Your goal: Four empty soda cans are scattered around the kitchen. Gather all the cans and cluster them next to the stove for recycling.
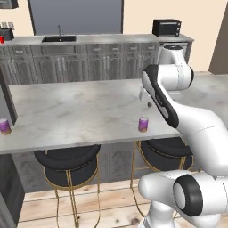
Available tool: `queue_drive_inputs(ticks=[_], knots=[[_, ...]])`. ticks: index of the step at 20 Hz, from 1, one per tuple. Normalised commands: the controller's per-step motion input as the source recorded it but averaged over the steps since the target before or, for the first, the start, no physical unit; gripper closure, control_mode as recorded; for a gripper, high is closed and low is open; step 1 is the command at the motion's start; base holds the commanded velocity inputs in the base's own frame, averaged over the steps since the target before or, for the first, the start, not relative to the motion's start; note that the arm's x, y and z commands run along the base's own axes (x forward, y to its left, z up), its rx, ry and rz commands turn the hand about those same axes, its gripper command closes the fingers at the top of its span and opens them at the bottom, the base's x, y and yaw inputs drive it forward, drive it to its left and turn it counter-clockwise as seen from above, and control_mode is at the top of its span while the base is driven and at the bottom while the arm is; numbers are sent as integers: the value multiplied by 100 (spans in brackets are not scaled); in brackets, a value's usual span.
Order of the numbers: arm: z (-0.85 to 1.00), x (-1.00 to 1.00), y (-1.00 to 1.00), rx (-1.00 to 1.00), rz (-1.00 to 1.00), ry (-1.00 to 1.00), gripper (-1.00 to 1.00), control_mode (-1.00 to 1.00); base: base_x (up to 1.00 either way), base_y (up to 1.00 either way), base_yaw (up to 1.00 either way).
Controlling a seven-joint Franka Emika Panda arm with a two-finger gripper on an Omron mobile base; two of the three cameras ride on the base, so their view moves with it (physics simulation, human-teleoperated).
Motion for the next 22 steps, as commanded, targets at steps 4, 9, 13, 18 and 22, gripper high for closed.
queue_drive_inputs(ticks=[4, 9, 13, 18, 22], knots=[[0, 8, -4, -7, -16, 1, -100, -100, 0, 0, 0], [-11, 31, 0, -2, -8, 0, -100, -100, 0, 0, 0], [-23, 35, 0, 0, -5, -2, -100, -100, 0, 0, 0], [-24, 38, 0, 0, -4, 0, -100, -100, 0, 0, 0], [-17, 31, 0, 0, -2, 0, -100, -100, 0, 0, 0]])
